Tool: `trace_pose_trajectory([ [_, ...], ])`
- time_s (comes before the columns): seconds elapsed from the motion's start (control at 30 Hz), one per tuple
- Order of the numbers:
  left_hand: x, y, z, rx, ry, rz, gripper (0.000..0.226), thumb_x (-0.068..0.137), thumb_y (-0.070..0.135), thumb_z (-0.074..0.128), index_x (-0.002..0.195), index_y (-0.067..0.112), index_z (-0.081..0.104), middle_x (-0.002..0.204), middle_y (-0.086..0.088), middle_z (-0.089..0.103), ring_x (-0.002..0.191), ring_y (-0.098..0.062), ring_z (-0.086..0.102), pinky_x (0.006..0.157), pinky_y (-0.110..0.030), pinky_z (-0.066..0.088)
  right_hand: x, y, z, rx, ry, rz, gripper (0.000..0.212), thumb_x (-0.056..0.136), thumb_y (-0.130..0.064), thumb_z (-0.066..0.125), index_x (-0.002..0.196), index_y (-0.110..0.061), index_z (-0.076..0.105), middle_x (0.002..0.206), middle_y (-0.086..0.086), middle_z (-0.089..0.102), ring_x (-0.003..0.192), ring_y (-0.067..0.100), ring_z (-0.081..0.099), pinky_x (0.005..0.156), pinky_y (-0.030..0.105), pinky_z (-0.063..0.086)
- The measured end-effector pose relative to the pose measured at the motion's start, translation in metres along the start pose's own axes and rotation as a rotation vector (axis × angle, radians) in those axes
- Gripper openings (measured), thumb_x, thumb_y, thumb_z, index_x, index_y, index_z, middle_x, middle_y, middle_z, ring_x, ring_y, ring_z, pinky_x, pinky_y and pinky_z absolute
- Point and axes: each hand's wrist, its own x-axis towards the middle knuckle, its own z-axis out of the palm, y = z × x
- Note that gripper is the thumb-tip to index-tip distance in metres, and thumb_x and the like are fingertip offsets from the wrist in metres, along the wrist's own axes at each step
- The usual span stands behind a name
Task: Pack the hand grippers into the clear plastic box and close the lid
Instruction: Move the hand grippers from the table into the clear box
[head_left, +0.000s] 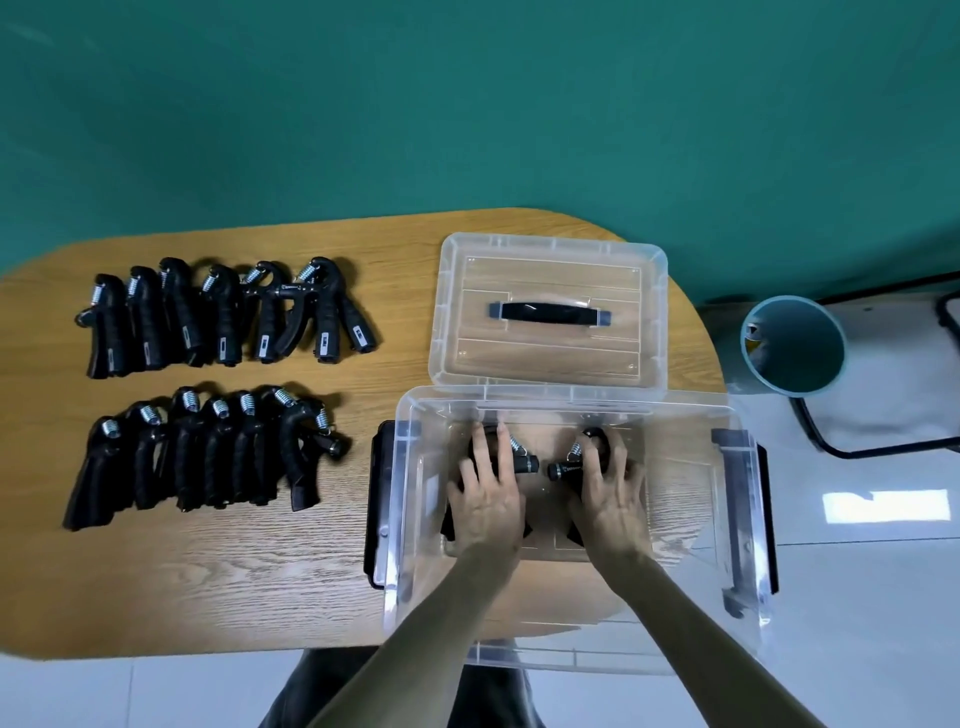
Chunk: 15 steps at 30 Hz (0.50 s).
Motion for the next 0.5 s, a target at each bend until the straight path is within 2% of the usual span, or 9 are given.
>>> trace_pose_trajectory([
  [0.1, 0.001, 0.0, 0.0, -0.039, 0.023, 0.001, 0.093, 0.086, 0.037, 0.075, 0.161, 0.015, 0.022, 0.162, -0.019, 0.029, 0.097, -0.028, 0.053, 0.073, -0.043, 0.055, 0.0, 0.001, -0.001, -0.006, -0.001, -0.012, 0.1, 0.083, 0.007, 0.065, 0.156, -0.03, 0.008, 0.16, 0.004, -0.007, 0.122, 0.041, 0.035, 0.096, 0.049, 0.048],
  [0.2, -0.001, -0.001, 0.0, -0.053, 0.007, 0.007, 0.09, 0.096, 0.037, 0.063, 0.162, 0.016, 0.006, 0.167, -0.018, 0.015, 0.108, -0.029, 0.051, 0.084, -0.044, 0.055, 0.002, 0.0, -0.006, 0.007, -0.011, -0.002, 0.086, 0.093, -0.002, 0.058, 0.157, -0.033, 0.008, 0.157, 0.002, -0.008, 0.125, 0.04, 0.032, 0.101, 0.052, 0.045],
  [0.27, -0.004, 0.0, -0.002, -0.06, 0.011, 0.007, 0.095, 0.095, 0.024, 0.064, 0.162, 0.017, -0.004, 0.168, -0.018, 0.003, 0.116, -0.03, 0.048, 0.088, -0.045, 0.053, 0.0, -0.002, -0.009, -0.018, 0.003, 0.006, 0.089, 0.095, -0.007, 0.06, 0.155, -0.035, 0.001, 0.157, 0.004, -0.005, 0.125, 0.041, 0.033, 0.102, 0.054, 0.045],
  [0.33, -0.008, 0.002, -0.008, -0.076, -0.004, 0.024, 0.105, 0.089, 0.005, 0.066, 0.161, 0.019, -0.009, 0.168, -0.017, -0.008, 0.124, -0.033, 0.044, 0.092, -0.047, 0.053, -0.003, -0.006, -0.014, -0.002, 0.03, 0.0, 0.079, 0.099, -0.021, 0.057, 0.155, -0.035, 0.004, 0.158, 0.008, 0.001, 0.129, 0.041, 0.032, 0.101, 0.056, 0.045],
  [0.37, -0.011, 0.003, -0.011, -0.095, -0.026, 0.041, 0.11, 0.087, -0.001, 0.065, 0.16, 0.02, -0.014, 0.167, -0.016, -0.016, 0.13, -0.035, 0.039, 0.097, -0.049, 0.051, -0.006, -0.01, -0.02, 0.011, 0.049, -0.006, 0.07, 0.101, -0.03, 0.052, 0.156, -0.033, 0.009, 0.159, 0.01, 0.006, 0.131, 0.041, 0.032, 0.1, 0.056, 0.045],
  [0.43, -0.019, 0.002, -0.019, -0.124, -0.057, 0.077, 0.11, 0.09, 0.004, 0.063, 0.157, 0.02, -0.023, 0.164, -0.013, -0.029, 0.146, -0.037, 0.023, 0.109, -0.054, 0.042, -0.012, -0.016, -0.034, 0.008, 0.069, 0.011, 0.06, 0.103, -0.039, 0.043, 0.157, -0.03, 0.017, 0.159, 0.013, 0.014, 0.13, 0.04, 0.034, 0.099, 0.055, 0.042],
  [0.5, -0.025, -0.001, -0.032, -0.141, -0.067, 0.105, 0.098, 0.097, 0.016, 0.054, 0.156, 0.016, -0.025, 0.163, -0.013, -0.032, 0.154, -0.037, 0.005, 0.117, -0.056, 0.028, -0.021, -0.023, -0.048, -0.026, 0.102, 0.0, 0.057, 0.104, -0.032, 0.042, 0.157, -0.027, 0.02, 0.158, 0.015, 0.02, 0.123, 0.039, 0.038, 0.097, 0.054, 0.041],
])
